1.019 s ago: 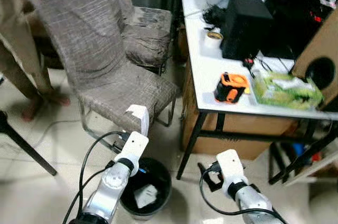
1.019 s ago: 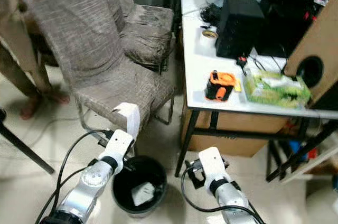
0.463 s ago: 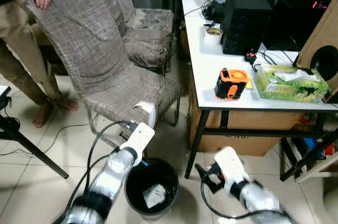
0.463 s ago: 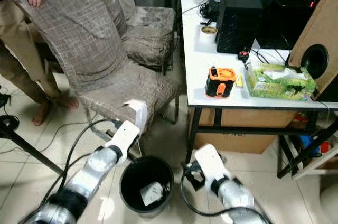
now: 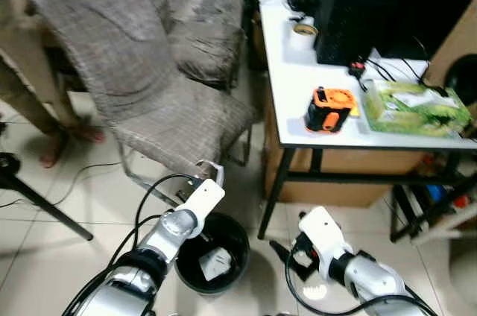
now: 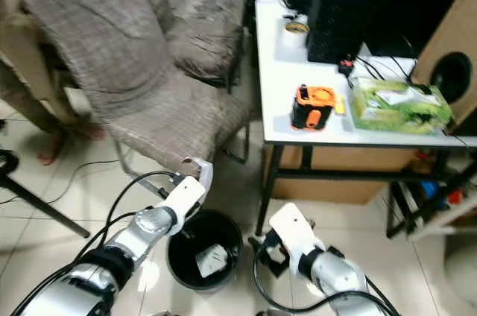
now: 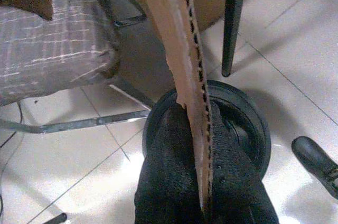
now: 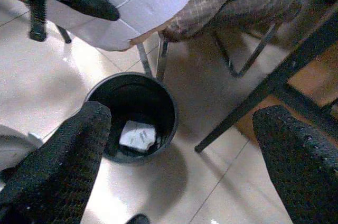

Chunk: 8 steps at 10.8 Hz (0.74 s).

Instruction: Picking trash to rubbish bin

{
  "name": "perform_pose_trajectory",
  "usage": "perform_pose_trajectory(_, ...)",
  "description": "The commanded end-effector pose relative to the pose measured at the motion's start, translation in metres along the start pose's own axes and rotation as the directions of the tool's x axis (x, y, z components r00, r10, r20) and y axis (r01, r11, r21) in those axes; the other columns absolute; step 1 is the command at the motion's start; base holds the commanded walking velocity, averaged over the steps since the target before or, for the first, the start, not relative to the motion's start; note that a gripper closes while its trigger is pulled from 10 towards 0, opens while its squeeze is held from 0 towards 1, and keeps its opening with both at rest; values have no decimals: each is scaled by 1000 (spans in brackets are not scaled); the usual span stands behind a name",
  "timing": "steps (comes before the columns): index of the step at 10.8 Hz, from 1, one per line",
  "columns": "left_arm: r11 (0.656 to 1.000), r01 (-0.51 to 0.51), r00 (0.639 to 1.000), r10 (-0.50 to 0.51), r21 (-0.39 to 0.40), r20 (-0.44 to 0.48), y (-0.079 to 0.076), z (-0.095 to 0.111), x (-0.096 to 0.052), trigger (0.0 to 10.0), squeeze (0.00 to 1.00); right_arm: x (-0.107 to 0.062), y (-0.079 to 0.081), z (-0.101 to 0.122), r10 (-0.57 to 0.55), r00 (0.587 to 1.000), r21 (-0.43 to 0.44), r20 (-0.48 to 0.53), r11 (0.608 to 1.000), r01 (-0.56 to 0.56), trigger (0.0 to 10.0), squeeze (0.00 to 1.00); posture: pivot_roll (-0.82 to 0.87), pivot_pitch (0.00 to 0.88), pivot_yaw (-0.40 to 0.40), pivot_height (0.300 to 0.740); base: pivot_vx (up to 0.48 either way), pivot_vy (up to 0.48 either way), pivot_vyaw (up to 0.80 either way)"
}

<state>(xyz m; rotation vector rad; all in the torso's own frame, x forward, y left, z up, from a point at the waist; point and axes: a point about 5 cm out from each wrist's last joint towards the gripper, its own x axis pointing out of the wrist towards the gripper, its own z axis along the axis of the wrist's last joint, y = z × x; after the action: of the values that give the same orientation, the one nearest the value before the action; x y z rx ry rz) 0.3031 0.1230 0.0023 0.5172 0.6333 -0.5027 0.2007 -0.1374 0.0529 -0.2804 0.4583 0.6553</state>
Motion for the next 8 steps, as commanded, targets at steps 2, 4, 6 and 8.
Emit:
perform_pose_trajectory(2,998,-5,1000,6,68,-14,1,2,2,10000,0,-5,6,6,25,1000,8,-2,1000,-25,10000,0,-209,169,-17,740,0,0,0)
perform_pose_trajectory(4,996,-10,1000,10,93,-2,0,3,2,10000,0,-7,10,9,33,999,12,0,999,-33,10000,0,-216,173,-23,740,0,0,0)
perform_pose_trajectory(6,994,-24,1000,22,108,16,2,5,2,10000,1000,-10,12,9,38,999,15,-7,999,-38,10000,0,-216,174,-28,740,0,0,0)
perform_pose_trajectory(8,992,-20,1000,18,121,17,2,5,2,10000,1000,-10,13,9,40,999,15,-13,999,-39,10000,0,-218,170,-27,740,0,0,0)
